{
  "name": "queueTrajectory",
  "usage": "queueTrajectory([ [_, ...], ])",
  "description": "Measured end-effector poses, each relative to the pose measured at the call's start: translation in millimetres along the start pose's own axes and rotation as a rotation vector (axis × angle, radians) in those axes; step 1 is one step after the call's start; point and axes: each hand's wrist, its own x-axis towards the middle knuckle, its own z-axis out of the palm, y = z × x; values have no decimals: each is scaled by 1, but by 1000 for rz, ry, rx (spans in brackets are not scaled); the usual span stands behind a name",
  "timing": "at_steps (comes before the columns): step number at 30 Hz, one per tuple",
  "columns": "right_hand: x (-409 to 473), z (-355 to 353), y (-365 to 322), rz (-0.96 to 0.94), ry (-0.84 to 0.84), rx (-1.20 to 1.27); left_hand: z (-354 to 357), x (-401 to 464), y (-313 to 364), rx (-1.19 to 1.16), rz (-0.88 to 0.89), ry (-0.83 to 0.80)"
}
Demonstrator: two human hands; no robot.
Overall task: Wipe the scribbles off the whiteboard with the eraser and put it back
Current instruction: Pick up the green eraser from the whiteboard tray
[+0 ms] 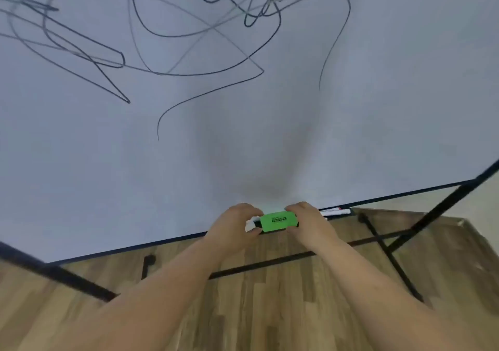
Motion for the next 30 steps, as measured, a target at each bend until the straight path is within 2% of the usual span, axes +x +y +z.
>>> queueTrajectory([
  [6,36,26,20,154,-13,16,53,45,-10,35,-364,-70],
  [9,55,42,30,174,-8,-4,74,66,-18,41,-450,-120],
  [14,71,61,40,219,-20,49,95,84,-20,50,-515,-100],
  [22,67,61,34,200,8,46,97,85,-22,-19,-502,-73],
  [30,31,-4,-7,159,36,90,41,51,-1,-109,-288,144],
])
